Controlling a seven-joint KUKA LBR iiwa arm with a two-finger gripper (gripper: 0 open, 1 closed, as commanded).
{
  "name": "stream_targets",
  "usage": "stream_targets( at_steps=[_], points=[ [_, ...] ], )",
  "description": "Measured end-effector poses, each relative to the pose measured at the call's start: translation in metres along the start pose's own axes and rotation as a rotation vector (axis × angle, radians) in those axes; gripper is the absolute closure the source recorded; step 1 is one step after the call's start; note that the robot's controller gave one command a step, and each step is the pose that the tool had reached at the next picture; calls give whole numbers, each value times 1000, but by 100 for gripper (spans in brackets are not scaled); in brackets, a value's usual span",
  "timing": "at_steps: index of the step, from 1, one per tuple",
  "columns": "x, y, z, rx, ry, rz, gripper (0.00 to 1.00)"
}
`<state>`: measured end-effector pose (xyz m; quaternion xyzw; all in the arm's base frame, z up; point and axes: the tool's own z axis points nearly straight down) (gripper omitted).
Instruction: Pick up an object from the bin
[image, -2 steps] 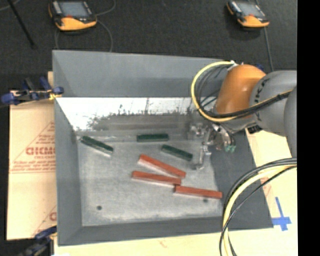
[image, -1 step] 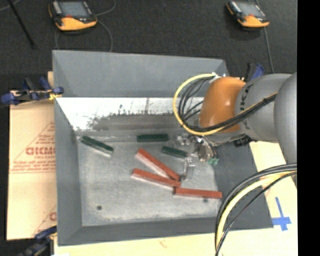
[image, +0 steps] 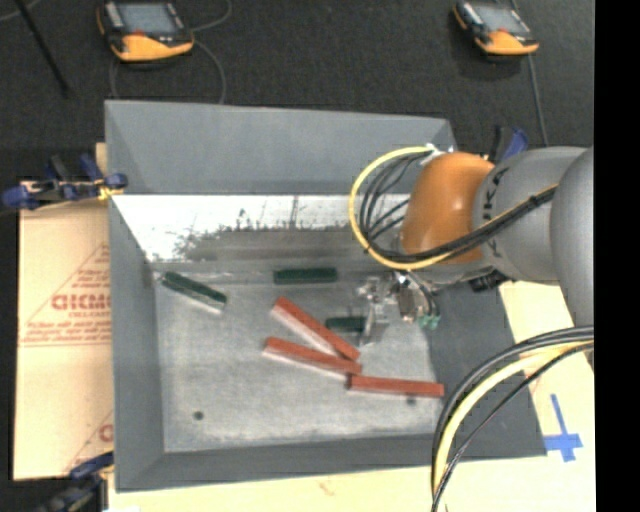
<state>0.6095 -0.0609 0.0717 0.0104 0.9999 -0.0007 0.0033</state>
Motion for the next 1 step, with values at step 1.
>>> stream_targets(
  at_steps=[1],
  points=[
    [1,2,-165,1,-7,-44,100]
  ],
)
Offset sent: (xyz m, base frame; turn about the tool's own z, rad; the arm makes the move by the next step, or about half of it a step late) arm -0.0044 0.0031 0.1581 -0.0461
